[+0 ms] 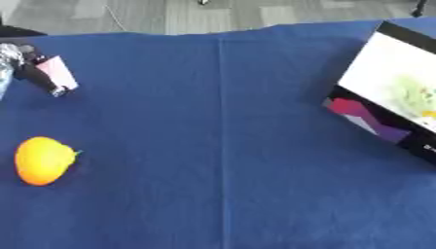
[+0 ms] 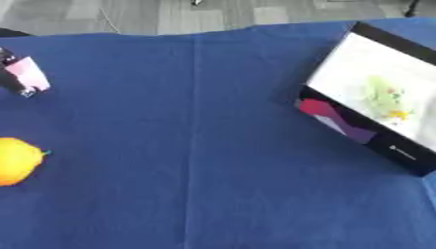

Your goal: Pick up the objects with one hand, pass them to the other hand, and then place them into the box on the other side of the table.

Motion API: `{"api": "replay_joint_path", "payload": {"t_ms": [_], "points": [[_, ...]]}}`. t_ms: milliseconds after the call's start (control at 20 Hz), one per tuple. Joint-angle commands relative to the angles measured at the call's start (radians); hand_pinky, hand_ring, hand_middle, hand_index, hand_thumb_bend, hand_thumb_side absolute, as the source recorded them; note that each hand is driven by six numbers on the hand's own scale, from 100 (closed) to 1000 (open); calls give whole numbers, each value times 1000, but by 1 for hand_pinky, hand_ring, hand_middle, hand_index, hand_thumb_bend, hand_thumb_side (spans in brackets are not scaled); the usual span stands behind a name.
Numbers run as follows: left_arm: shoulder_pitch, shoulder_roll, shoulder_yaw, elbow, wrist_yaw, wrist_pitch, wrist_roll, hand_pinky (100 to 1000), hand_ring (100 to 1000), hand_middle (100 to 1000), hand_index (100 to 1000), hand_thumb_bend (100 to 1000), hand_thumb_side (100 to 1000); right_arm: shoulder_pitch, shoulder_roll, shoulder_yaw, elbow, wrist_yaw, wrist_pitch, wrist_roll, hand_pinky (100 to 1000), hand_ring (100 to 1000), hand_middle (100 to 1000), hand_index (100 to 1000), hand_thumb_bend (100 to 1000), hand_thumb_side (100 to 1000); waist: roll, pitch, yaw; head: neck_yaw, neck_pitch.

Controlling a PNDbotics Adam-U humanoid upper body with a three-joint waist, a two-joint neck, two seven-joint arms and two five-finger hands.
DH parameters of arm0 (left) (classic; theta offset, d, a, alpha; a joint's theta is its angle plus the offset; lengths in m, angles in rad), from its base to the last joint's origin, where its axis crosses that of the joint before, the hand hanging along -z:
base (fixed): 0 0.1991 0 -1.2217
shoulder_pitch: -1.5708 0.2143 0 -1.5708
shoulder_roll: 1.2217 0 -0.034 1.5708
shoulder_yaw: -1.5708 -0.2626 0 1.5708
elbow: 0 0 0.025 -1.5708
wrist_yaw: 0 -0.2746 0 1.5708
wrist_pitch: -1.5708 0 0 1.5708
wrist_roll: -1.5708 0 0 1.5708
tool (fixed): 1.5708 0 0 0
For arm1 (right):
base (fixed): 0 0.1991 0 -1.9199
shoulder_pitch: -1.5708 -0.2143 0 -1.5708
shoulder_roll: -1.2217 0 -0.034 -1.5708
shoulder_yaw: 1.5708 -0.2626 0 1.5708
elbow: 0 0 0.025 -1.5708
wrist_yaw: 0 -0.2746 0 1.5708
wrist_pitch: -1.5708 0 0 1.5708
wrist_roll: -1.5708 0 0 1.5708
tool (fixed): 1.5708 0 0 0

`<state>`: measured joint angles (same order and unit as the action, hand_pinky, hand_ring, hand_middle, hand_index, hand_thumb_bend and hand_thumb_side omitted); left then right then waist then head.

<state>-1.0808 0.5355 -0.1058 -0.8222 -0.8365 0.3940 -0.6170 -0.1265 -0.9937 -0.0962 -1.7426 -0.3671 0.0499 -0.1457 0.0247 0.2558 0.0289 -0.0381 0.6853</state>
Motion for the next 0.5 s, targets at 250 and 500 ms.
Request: {"api": "replay_joint_path", "payload": {"t_ms": [250, 500], "points": [[3, 23, -39, -114, 51, -12, -3, 844, 835, 698, 593, 299, 100, -17, -58, -15, -35, -40, -11, 4, 1000, 1000, 1000, 1000, 100, 513, -23, -54, 8, 2, 10], [35, 10, -61, -201, 117, -28, 38, 827, 820, 679, 593, 254, 100, -46, -69, -6, -65, -67, -17, 16, 1000, 1000, 1000, 1000, 100, 499, -32, -69, 12, -33, 25]]}}
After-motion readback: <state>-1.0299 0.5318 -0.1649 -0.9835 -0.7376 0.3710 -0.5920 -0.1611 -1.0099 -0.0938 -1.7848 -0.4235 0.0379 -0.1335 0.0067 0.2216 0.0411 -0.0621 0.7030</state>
